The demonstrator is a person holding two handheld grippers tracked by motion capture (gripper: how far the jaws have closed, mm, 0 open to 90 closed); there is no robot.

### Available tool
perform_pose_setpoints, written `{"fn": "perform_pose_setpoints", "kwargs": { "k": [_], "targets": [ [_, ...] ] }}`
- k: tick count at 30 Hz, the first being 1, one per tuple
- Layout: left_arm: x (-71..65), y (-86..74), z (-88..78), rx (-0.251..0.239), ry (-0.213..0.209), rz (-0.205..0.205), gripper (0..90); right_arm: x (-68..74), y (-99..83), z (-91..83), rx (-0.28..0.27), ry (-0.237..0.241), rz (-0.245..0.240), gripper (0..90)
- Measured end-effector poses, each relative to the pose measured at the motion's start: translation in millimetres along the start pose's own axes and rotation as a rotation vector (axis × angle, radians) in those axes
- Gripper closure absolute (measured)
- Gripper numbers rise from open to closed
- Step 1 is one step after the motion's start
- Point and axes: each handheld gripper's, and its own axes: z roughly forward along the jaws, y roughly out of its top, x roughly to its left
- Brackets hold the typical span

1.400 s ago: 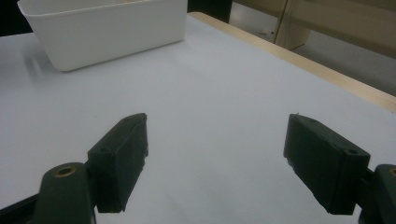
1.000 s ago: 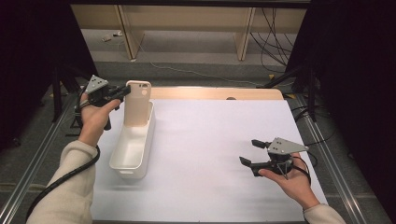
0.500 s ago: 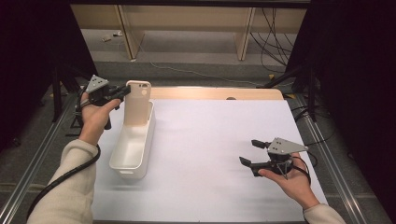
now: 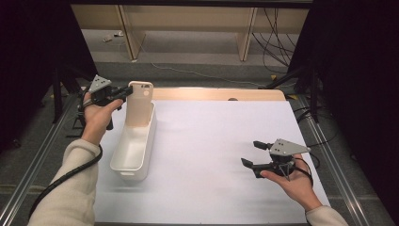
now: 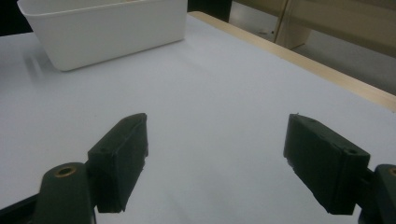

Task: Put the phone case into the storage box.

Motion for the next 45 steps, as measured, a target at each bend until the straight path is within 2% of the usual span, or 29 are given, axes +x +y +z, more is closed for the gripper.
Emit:
{"fn": "perform_pose_setpoints", "kwargs": {
  "k": [33, 45],
  "targets": [
    [-1.1, 0.9, 8.7, 0.014, -0.001, 0.013, 81.6, -0.1, -0.4, -0.4, 0.002, 0.002, 0.002, 23.0],
    [1.4, -3.8, 12.2, 0.025, 0.005, 0.005, 81.6, 0.0, -0.6, 0.0, 0.001, 0.003, 0.002, 23.0]
  ]
}}
